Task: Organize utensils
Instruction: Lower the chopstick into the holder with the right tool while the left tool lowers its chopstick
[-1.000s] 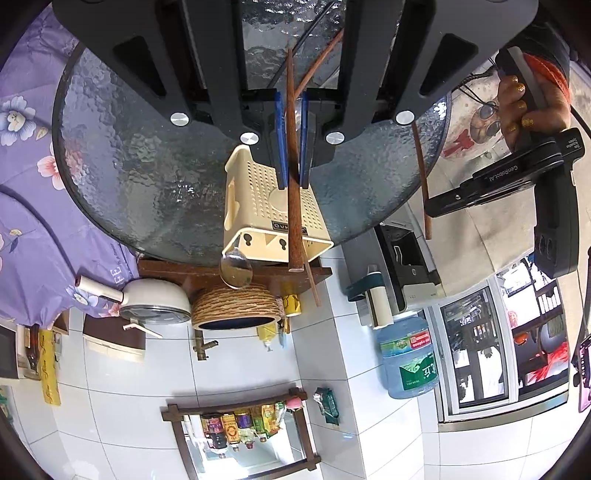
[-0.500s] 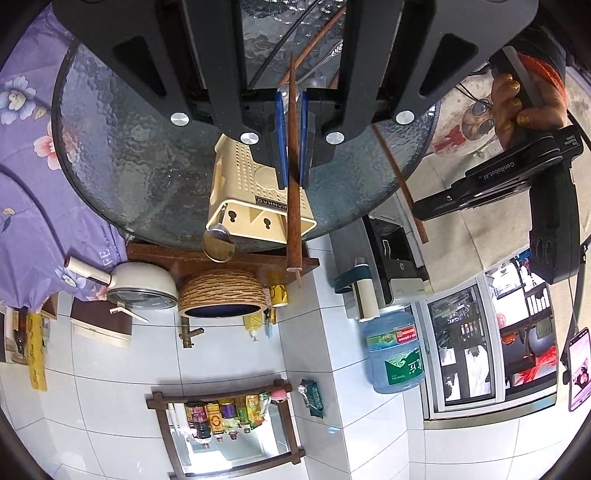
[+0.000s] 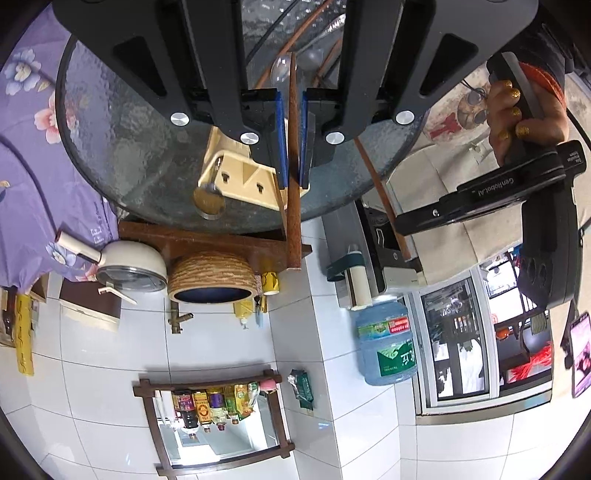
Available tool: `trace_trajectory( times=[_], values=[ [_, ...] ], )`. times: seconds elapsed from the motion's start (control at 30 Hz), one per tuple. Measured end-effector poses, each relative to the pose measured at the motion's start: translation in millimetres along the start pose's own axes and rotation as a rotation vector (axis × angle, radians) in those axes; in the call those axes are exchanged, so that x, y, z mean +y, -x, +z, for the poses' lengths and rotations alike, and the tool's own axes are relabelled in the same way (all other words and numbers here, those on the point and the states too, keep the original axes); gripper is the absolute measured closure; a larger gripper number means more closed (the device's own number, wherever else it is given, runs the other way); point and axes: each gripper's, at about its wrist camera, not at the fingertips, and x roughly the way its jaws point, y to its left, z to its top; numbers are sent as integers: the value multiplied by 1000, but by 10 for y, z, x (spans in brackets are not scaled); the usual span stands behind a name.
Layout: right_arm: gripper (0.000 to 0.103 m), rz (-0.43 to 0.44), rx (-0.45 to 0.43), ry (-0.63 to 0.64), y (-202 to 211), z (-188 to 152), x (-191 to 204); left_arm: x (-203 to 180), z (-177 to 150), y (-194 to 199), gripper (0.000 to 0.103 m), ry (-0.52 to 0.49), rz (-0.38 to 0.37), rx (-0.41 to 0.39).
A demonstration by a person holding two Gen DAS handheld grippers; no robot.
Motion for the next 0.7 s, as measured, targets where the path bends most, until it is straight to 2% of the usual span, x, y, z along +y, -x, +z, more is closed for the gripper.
trace_trajectory(
  times=[0.17, 0.3, 0.43, 0.57, 0.7],
  values=[
    [96, -14, -54, 1, 21, 453, -25, -89, 481, 18, 97, -25, 3, -51],
    [96, -78, -118, 37, 21, 831, 9, -143, 842, -37, 97, -34, 49, -96],
    [96, -138, -157, 50, -79, 1086, -8, -140, 1064, -198, 97, -23, 83, -114],
    [96, -187, -172, 47, -271, 1139, -77, -116, 1163, -442, 97, -4, 116, -110],
    [96, -219, -145, 41, -558, 948, -170, -51, 1025, -735, 97, 14, 145, -82]
  ],
)
